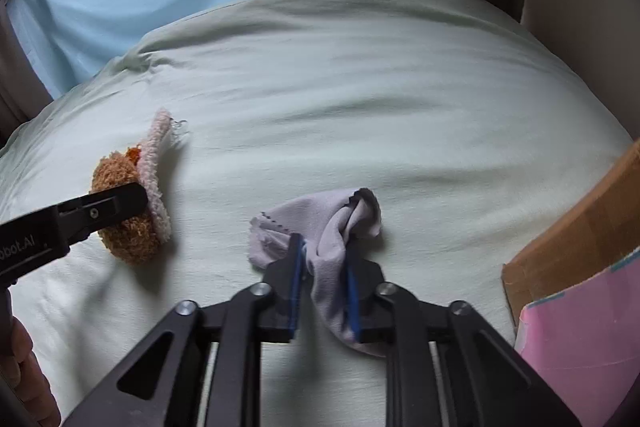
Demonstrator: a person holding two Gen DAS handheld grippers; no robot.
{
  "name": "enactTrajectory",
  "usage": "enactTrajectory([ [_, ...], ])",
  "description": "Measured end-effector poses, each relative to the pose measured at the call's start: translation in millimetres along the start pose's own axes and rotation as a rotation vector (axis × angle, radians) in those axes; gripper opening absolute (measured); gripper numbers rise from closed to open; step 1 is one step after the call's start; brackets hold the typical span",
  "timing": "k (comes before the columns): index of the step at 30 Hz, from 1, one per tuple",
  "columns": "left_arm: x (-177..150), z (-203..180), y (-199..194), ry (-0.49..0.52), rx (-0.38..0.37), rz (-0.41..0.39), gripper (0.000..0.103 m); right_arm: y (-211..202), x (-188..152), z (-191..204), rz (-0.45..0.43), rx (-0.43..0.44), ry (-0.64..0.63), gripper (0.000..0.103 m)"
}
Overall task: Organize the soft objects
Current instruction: 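Grasp the brown plush toy with the left tool while the right tool grasps the grey cloth, then carry the brown plush and grey cloth over the box and release both inside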
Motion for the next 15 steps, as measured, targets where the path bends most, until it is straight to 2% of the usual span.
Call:
enactTrajectory([
  [7,12.7,-6.6,-37.6,0.027,0.018,-0.049,0.031,-35.7,15.6,-0.1,-0.039,0.024,0.013,0.011],
  [15,29.0,-28.3,-114.9,0.037,0.026,-0.120,0.031,-107.6,42.7,8.6,-0.108,0.053,0.006,0.011],
])
Point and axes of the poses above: each gripper's, at about its wrist camera, not at the fingertips, and y roughly the way its jaws point, z to its left, x to its top, the point moved 7 cm from there along y, roughly the way its jaws point, and after that the axes turned 6 degrees about x, right-handed, at the moved point
